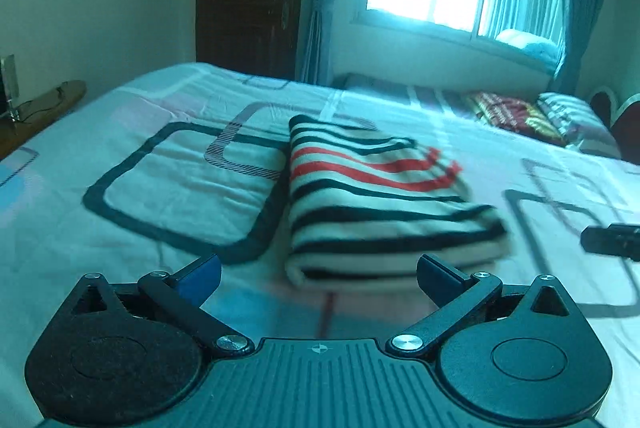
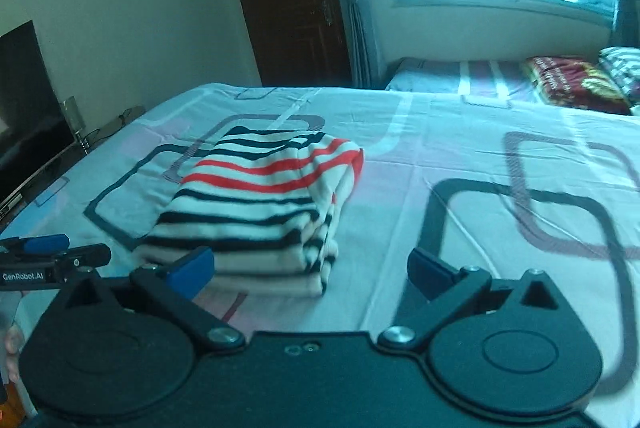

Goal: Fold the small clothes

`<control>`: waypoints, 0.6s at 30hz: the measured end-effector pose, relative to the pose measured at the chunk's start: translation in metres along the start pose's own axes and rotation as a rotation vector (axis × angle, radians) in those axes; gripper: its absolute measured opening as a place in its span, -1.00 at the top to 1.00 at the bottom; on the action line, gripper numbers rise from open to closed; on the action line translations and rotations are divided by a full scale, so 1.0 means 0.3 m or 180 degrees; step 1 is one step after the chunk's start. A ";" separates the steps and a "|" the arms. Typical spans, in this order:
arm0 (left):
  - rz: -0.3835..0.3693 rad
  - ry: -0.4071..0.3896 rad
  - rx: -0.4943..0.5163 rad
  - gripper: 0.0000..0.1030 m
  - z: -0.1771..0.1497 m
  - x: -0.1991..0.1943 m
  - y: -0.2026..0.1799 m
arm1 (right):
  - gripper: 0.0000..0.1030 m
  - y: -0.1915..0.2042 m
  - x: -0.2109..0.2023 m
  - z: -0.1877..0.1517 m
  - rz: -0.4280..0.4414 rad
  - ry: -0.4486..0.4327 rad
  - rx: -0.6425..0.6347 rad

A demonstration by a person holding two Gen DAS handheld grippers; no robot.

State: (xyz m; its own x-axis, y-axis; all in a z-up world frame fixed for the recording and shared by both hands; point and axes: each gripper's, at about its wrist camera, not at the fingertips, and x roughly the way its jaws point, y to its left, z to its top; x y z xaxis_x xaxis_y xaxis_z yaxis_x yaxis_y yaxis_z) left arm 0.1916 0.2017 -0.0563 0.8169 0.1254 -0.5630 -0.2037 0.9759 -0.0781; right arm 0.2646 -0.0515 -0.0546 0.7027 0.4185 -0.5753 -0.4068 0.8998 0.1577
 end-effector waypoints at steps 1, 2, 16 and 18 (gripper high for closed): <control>-0.0029 -0.0003 -0.0001 -1.00 -0.014 -0.052 -0.011 | -0.99 0.010 -0.050 -0.018 -0.0029 0.0002 -0.0003; -0.0041 0.0008 -0.0003 -1.00 -0.026 -0.103 -0.024 | -0.99 0.020 -0.098 -0.035 -0.0054 0.0019 -0.0014; -0.0126 -0.0265 -0.0007 -1.00 -0.173 -0.699 -0.134 | -0.99 0.171 -0.628 -0.215 -0.0192 -0.0159 -0.0152; -0.0137 -0.0302 -0.0004 -1.00 -0.174 -0.737 -0.139 | -0.99 0.181 -0.663 -0.213 -0.0204 -0.0203 -0.0185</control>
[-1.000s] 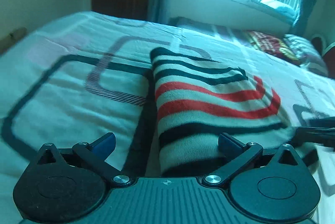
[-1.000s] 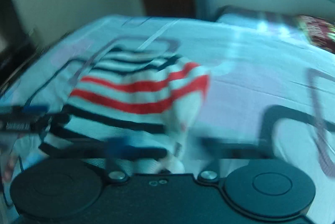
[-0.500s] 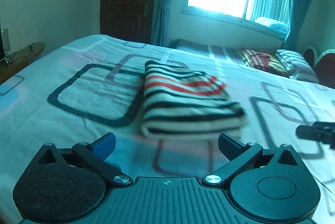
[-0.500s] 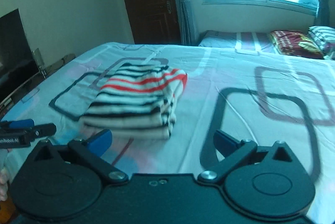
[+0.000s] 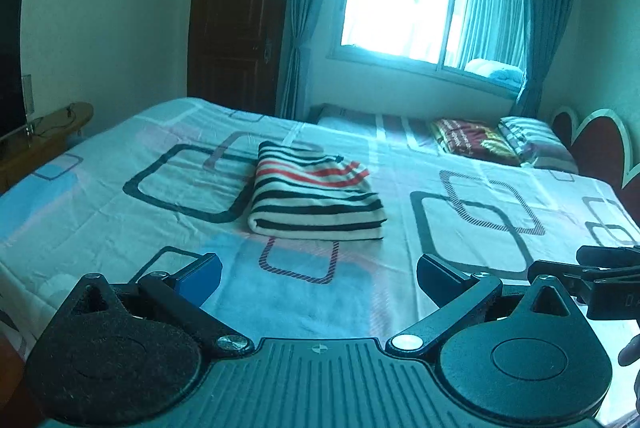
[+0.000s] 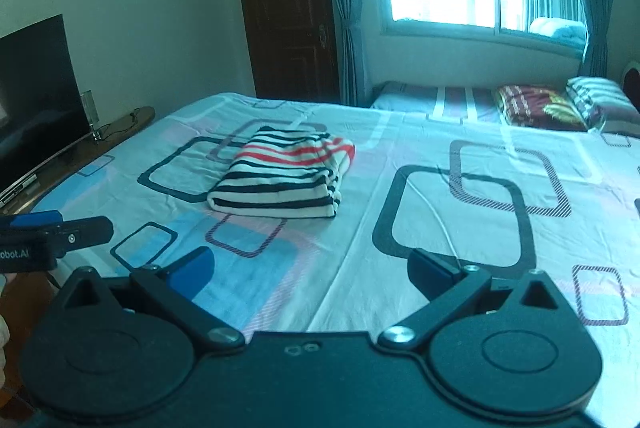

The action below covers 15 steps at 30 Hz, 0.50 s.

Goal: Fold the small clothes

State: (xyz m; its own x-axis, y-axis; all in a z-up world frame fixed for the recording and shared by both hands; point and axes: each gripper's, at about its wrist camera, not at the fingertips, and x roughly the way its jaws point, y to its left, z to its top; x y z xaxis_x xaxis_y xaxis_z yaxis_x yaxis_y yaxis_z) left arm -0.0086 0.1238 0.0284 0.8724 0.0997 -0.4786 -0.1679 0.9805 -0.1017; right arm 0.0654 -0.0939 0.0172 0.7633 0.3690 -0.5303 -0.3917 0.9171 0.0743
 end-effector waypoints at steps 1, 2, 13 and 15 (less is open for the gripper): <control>-0.0009 -0.0019 0.0000 -1.00 0.003 -0.014 -0.003 | -0.99 -0.001 -0.016 0.004 -0.0005 -0.0040 -0.0003; -0.0015 -0.0041 0.0000 -1.00 0.005 -0.030 -0.004 | -0.99 -0.002 -0.029 0.008 -0.0008 -0.0068 -0.0003; -0.0093 -0.0157 0.0098 -1.00 0.033 -0.102 -0.054 | -0.99 0.019 -0.097 0.043 0.0000 -0.0193 -0.0047; -0.0085 -0.0166 0.0112 -1.00 0.036 -0.108 -0.059 | -0.99 0.023 -0.098 0.045 -0.0004 -0.0198 -0.0057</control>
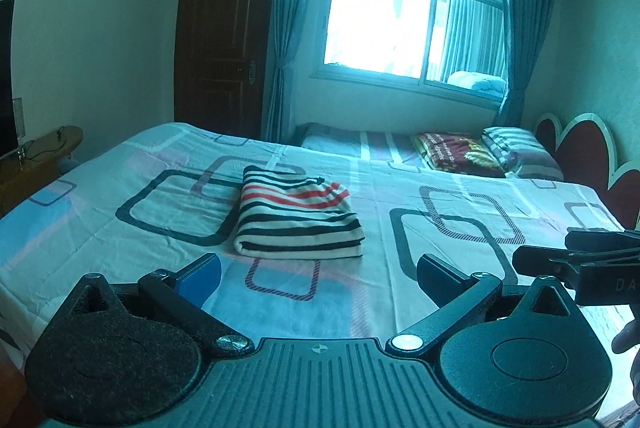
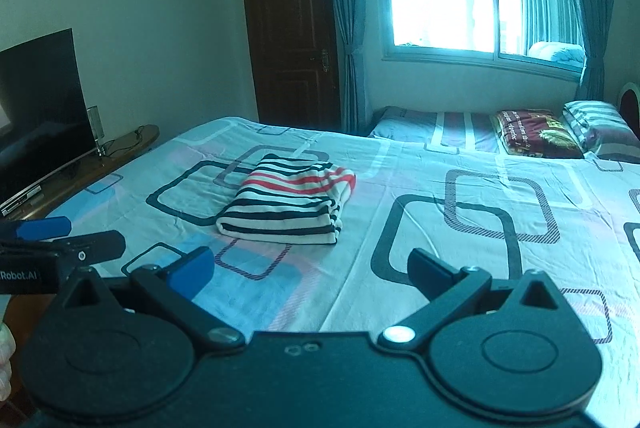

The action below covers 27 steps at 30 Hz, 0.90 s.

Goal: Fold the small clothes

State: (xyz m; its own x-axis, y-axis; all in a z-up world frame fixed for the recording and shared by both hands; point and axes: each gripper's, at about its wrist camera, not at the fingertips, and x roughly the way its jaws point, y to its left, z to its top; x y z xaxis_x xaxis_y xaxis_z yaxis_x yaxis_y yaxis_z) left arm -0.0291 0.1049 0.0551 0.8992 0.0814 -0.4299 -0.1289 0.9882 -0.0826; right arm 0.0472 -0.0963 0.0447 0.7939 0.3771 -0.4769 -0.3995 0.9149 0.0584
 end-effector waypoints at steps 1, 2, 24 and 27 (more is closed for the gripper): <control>0.0003 -0.0002 0.0004 -1.00 0.002 0.001 -0.003 | -0.99 0.001 0.000 0.001 0.0003 0.0001 -0.0001; 0.0006 -0.0008 0.0004 -1.00 0.003 -0.001 -0.006 | -0.99 0.000 -0.002 0.001 0.0005 -0.0002 0.0005; 0.0005 -0.0066 0.0049 -1.00 0.025 -0.020 -0.026 | -0.99 -0.004 -0.030 0.014 0.0001 -0.0076 -0.0027; 0.0006 -0.0060 0.0054 -1.00 0.024 -0.019 -0.026 | -0.99 -0.003 -0.030 0.014 0.0003 -0.0076 -0.0026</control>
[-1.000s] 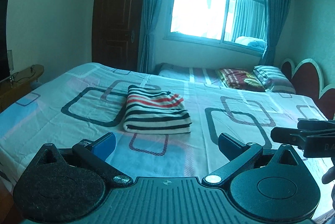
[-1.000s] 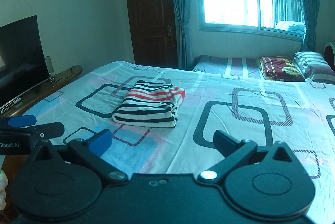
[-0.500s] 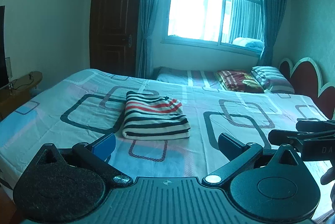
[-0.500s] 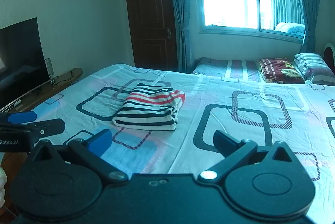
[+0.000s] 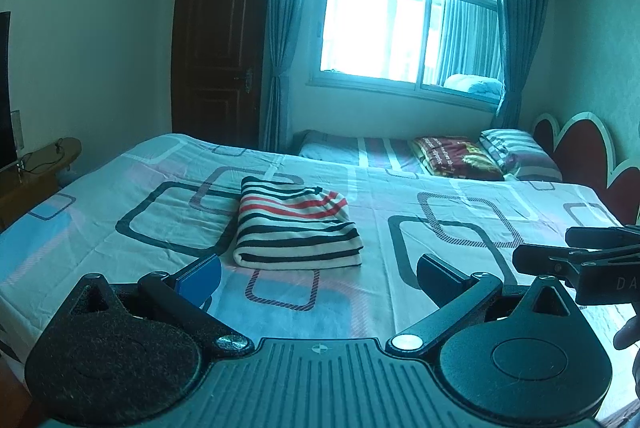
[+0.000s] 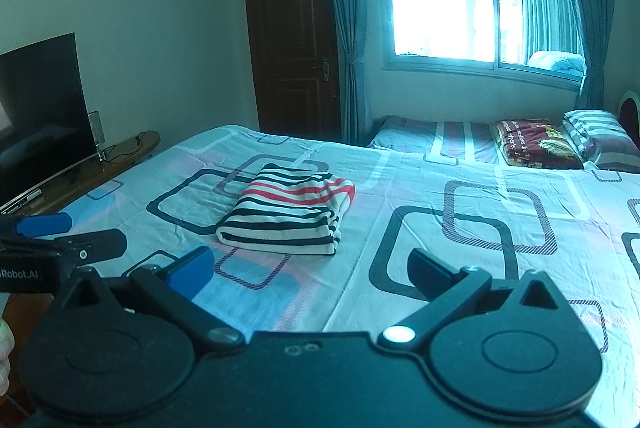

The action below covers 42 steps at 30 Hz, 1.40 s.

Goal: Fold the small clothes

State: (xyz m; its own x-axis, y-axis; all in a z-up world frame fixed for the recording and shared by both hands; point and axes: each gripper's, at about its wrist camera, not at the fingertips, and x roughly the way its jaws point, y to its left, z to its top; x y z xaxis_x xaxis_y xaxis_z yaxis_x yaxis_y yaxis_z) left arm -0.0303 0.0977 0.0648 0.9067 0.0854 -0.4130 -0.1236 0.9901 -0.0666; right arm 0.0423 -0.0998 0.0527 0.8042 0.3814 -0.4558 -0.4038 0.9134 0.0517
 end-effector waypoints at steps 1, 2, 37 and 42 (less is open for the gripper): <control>0.0003 -0.0003 0.0005 -1.00 0.001 0.000 0.000 | -0.99 -0.001 -0.001 0.001 0.0002 0.0000 0.0004; 0.0006 -0.0003 0.0008 -1.00 0.003 0.002 0.000 | -0.99 -0.001 -0.001 0.001 0.0000 -0.0002 -0.0001; 0.0016 -0.0015 0.0055 -1.00 0.010 0.015 -0.022 | -0.99 -0.020 -0.008 0.019 0.0016 -0.0009 -0.0003; -0.0011 -0.0024 0.0047 -1.00 0.012 0.018 -0.028 | -0.99 -0.024 -0.008 0.019 0.0019 -0.0013 -0.0010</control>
State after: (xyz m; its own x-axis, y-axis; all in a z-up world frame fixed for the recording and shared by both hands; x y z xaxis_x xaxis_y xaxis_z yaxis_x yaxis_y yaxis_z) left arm -0.0227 0.0903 0.0664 0.9101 0.0829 -0.4060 -0.1147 0.9919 -0.0547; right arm 0.0457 -0.1066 0.0584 0.8036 0.3874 -0.4518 -0.4100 0.9106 0.0516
